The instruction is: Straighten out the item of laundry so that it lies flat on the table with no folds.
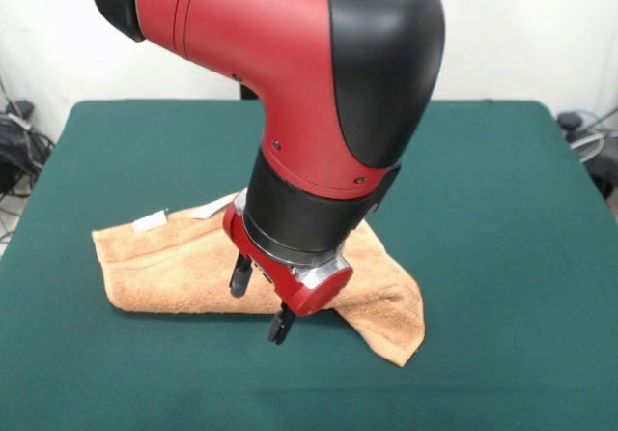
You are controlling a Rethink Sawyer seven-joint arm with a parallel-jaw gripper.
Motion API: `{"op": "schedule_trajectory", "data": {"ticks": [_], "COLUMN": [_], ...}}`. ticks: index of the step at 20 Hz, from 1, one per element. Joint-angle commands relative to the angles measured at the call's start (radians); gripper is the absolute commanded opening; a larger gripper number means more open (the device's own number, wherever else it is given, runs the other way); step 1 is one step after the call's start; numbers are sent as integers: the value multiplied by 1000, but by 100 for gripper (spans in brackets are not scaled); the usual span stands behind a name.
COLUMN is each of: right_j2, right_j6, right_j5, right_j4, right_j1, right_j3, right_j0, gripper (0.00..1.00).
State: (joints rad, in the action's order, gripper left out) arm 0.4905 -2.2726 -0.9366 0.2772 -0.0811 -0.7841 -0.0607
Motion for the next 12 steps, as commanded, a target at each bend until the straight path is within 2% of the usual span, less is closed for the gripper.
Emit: {"op": "schedule_trajectory", "data": {"ticks": [1,5,12], "right_j2": [-22,-27,-37], "right_j6": [-268,-255,-177], "right_j5": [-2,-4,-99], "right_j4": [2,0,-16], "right_j1": [41,58,101], "right_j3": [-120,-109,-51], "right_j0": [-10,-17,-38], "gripper": [100,100,100]}}
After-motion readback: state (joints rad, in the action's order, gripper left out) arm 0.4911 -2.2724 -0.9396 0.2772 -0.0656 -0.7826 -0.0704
